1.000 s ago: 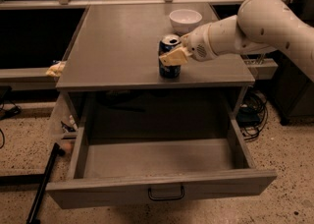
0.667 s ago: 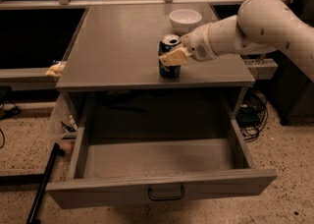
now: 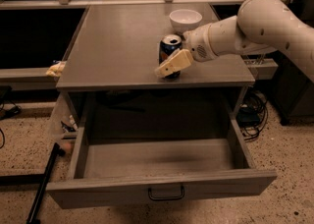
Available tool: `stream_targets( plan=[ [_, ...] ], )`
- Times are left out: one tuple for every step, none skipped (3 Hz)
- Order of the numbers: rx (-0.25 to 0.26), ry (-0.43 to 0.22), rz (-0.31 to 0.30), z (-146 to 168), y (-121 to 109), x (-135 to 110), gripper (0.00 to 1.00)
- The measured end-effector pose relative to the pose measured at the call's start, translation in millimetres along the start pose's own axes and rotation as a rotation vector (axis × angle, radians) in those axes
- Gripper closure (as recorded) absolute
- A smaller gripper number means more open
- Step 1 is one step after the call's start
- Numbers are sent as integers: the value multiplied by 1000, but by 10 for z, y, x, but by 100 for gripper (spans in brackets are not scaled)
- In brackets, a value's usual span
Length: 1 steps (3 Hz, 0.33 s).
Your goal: Pick pepsi can from top drawer and place on counter
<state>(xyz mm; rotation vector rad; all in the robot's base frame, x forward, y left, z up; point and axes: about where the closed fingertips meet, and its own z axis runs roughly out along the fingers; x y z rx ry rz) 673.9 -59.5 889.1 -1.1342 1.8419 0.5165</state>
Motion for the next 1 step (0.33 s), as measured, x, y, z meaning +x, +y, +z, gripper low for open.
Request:
stream_targets(
  plan=[
    [0, 0, 0, 0, 0, 0, 0]
  ],
)
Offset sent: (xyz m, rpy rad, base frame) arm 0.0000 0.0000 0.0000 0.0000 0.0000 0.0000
